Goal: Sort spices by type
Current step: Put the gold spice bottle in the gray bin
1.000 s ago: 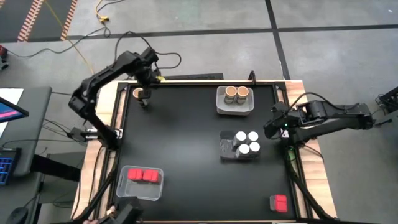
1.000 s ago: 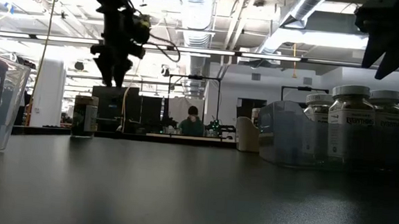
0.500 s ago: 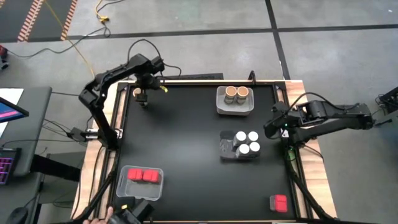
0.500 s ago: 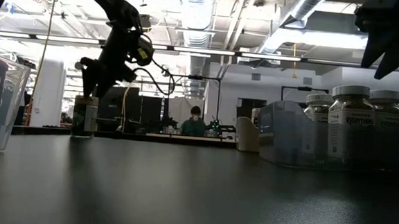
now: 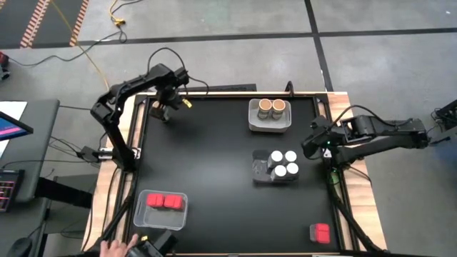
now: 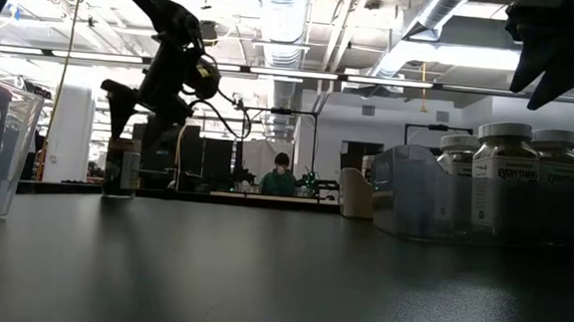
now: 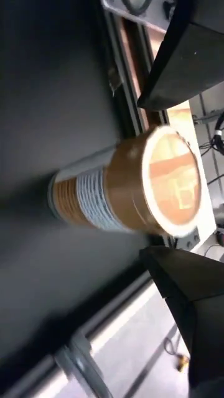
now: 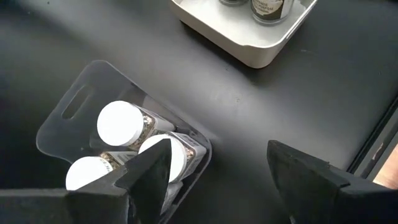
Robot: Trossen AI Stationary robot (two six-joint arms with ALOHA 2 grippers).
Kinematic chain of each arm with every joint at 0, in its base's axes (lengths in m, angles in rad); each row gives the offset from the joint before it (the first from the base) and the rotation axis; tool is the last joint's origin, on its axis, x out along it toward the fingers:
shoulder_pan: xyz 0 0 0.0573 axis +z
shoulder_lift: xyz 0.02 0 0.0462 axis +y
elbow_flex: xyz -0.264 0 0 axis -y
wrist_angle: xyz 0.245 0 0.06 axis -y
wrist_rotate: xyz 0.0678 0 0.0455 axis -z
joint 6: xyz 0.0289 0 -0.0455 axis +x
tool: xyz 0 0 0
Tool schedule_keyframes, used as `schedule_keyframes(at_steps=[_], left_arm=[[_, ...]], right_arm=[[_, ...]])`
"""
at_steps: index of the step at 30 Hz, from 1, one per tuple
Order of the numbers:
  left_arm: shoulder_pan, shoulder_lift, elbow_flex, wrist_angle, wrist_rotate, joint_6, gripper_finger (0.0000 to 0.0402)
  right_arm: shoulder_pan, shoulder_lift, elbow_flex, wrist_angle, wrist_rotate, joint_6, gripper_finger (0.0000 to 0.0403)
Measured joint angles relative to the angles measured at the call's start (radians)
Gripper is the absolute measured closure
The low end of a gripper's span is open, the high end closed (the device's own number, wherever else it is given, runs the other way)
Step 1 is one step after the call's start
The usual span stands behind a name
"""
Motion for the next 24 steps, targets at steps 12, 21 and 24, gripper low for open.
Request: schedule_keyframes(at_steps=[12,21,24], left_arm=[[0.000,0.001,-0.113,0.058,-0.060,0.011,0.0046],[-0.003,0.001,-0.119,0.064,-0.092,-0.007,0.0087],[-0.006,0.001,-0.119,0.064,-0.092,-0.042,0.0112]], right_arm=[[0.000,0.000,0.000,0.000,0.000,0.000,0.0111],[0.000,0.000,0.000,0.008,0.004,0.000,0.0111],[0.000,0.000,0.000,0.008,0.011,0.000,0.0111]])
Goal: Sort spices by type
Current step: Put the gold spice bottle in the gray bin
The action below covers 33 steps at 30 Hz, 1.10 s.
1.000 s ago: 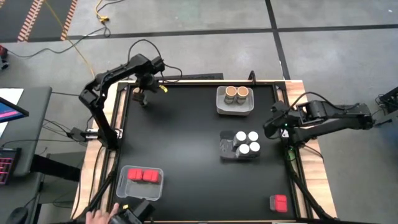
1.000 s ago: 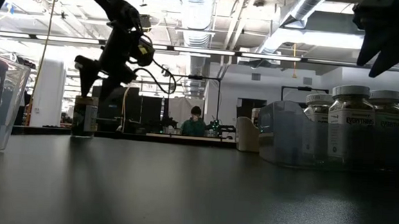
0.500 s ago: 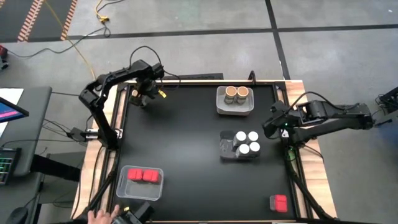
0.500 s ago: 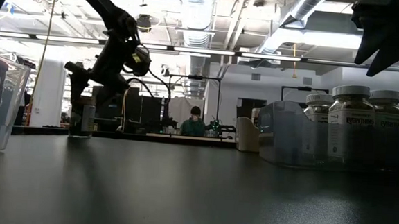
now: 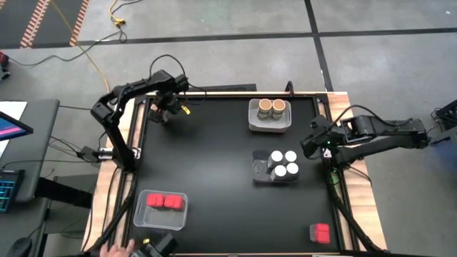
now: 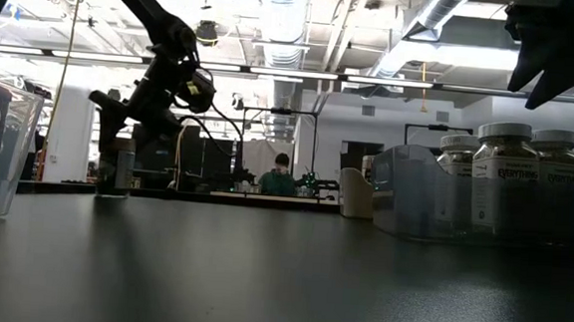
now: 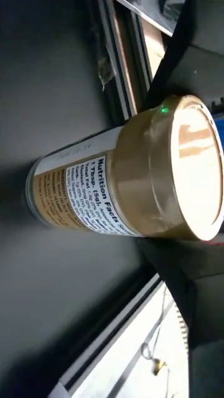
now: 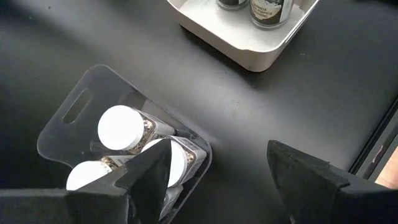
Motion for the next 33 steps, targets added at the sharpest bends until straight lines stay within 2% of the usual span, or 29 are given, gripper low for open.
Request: schedule_keyframes(at_steps=[3,13,16,24,28,33], left_arm=[[-0.013,-0.001,0.000,-0.001,-0.001,-0.057,0.0133],[-0.120,-0.001,0.000,-0.031,0.029,-0.260,0.0134],[-0.159,0.000,0.020,-0.072,0.083,-0.328,0.0134],[-0.252,0.000,0.188,-0.114,0.272,-0.647,0.0134],[-0.310,0.000,0.283,-0.112,0.294,-0.759,0.0134],[-0.386,0.008,0.388,-0.111,0.383,-0.898,0.0134]], right_arm=[[0.000,0.000,0.000,0.000,0.000,0.000,0.0111],[0.000,0.000,0.000,0.009,0.002,-0.019,0.0111],[0.000,0.000,0.000,0.012,0.002,-0.028,0.0111],[0.000,0.000,0.000,0.017,0.003,-0.054,0.0111],[0.000,0.000,0.000,0.017,0.002,-0.079,0.0111],[0.000,0.000,0.000,0.021,0.002,-0.104,0.0111]])
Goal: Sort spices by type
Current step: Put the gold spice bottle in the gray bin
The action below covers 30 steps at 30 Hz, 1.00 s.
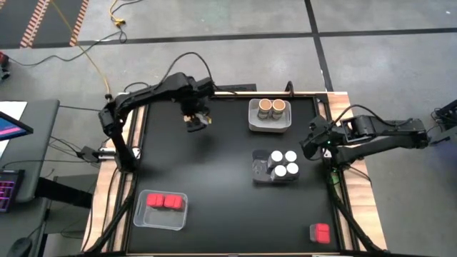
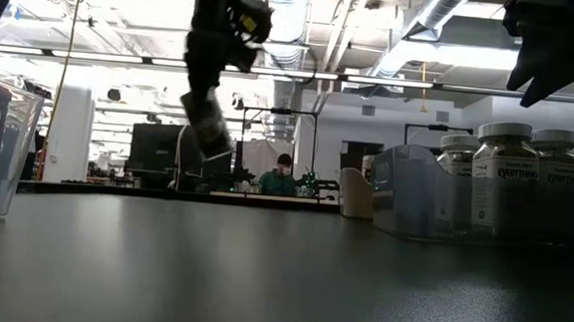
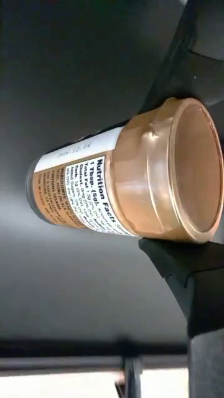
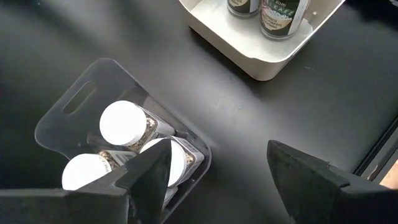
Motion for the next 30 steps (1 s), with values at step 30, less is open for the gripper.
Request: schedule_keyframes(at_steps=[30], left_arm=[[-0.206,0.500,0.492,-0.145,0.224,-0.398,0.0121]], right_arm=[[0.003,0.000,0.000,0.001,-0.030,-0.065,0.0111]])
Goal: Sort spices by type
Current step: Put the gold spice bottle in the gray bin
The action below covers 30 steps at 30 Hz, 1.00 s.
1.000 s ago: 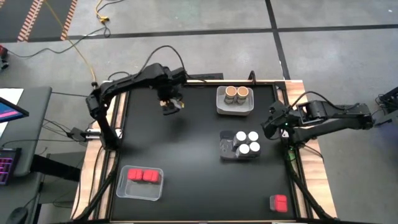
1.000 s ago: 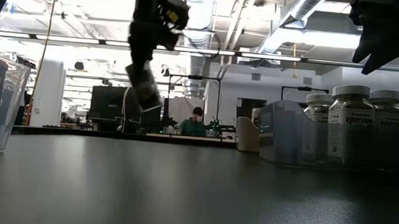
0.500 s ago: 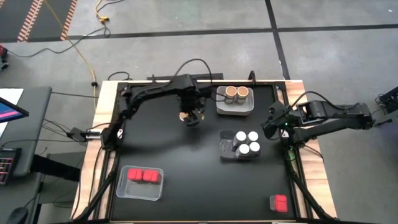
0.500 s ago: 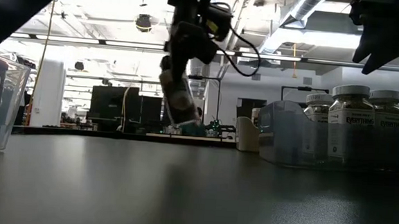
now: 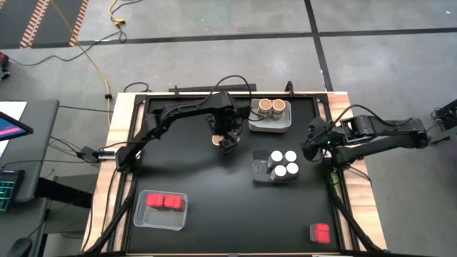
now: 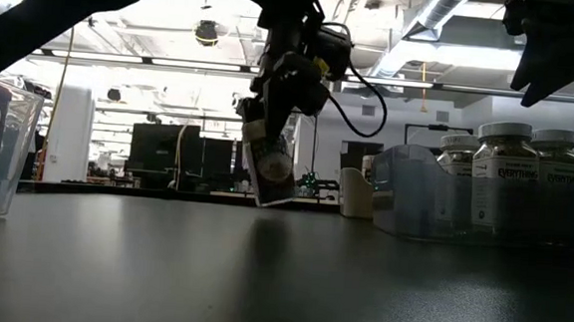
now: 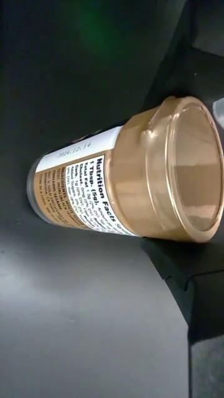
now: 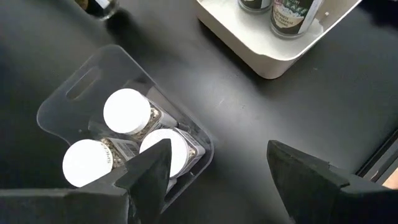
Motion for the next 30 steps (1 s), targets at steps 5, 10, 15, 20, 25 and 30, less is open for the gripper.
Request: schedule_keyframes(at_steps=[5,10,15,20,25,30], left_arm=[[0.000,0.000,-0.010,0.005,0.013,-0.059,0.0119],[-0.012,0.000,-0.064,-0.007,0.012,-0.074,0.0117],[-0.022,-0.004,-0.084,-0.003,0.018,-0.081,0.0120],[-0.022,-0.004,-0.105,-0.004,0.024,-0.127,0.0124],[-0.028,-0.017,-0.107,0.000,0.018,-0.138,0.0124],[-0.028,-0.046,-0.109,0.009,0.012,-0.141,0.0124]], right_arm=[[0.000,0.000,0.000,0.000,0.000,-0.015,0.0111],[0.000,0.000,0.000,0.000,-0.001,-0.018,0.0111],[0.000,0.000,0.000,0.000,-0.003,-0.032,0.0111],[0.000,0.000,0.000,0.000,-0.004,-0.040,0.0111],[0.000,0.000,0.000,0.000,-0.004,-0.041,0.0111],[0.000,0.000,0.000,0.000,-0.005,-0.041,0.0111]])
